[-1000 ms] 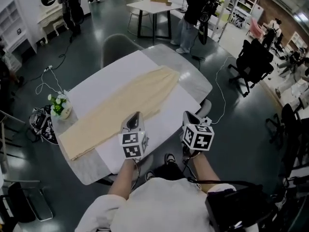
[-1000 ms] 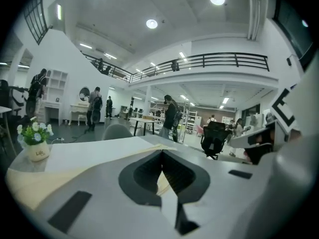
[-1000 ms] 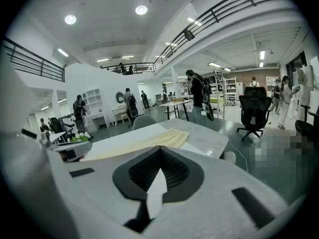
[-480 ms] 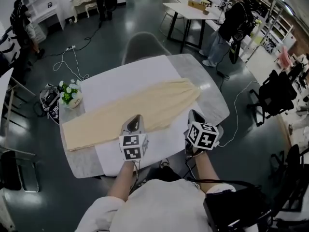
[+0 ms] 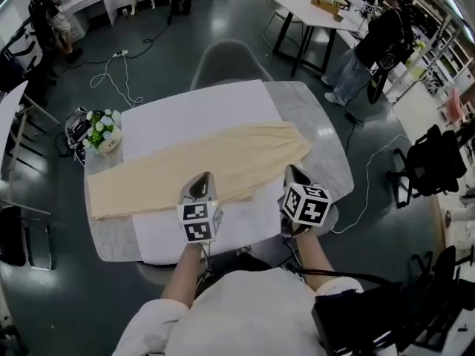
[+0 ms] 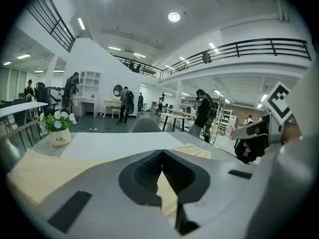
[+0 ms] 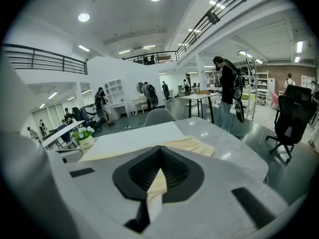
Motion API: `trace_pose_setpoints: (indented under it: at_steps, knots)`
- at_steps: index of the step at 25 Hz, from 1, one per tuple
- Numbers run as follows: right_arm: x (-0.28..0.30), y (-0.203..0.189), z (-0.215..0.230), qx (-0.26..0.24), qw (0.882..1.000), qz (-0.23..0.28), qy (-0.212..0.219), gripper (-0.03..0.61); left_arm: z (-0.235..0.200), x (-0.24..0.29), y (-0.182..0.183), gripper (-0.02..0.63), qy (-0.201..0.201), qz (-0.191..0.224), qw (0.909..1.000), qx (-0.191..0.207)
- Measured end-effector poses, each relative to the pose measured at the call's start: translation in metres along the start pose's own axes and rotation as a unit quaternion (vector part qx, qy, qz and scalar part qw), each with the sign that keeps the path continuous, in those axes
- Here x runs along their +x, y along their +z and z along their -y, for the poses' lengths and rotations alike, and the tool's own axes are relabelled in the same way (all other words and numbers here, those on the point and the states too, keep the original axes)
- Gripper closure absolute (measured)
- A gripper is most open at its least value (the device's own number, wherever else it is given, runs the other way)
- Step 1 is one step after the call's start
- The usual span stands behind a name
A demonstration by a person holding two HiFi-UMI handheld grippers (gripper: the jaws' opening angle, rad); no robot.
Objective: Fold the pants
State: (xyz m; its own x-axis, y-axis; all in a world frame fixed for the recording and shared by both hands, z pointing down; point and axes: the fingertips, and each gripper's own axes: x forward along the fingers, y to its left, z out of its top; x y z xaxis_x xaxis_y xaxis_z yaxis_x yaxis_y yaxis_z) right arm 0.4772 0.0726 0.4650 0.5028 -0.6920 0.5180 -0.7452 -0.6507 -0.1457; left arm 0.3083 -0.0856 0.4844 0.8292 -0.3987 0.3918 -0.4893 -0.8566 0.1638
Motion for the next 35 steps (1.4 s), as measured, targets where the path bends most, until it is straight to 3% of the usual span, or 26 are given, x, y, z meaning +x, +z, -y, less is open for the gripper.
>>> trace_pose_setpoints:
  at_steps: [6,19,35]
  knots:
    - [0.004,-0.014,0.025,0.014,1.000,-0.009,-0.006,0.586,0.010,0.010,-0.010,0.606,0.005,-0.015,0.9999,0.006]
    - [0.035,-0.024,0.125,0.056,0.997,-0.021,-0.038,0.586,0.052,0.065,-0.038,0.606,0.009,-0.052,0.9983,0.023]
    - [0.132,-0.027,0.209,0.034,0.996,-0.067,-0.037,0.584,0.074,0.148,-0.055,0.606,0.025,-0.084,0.9959,0.025]
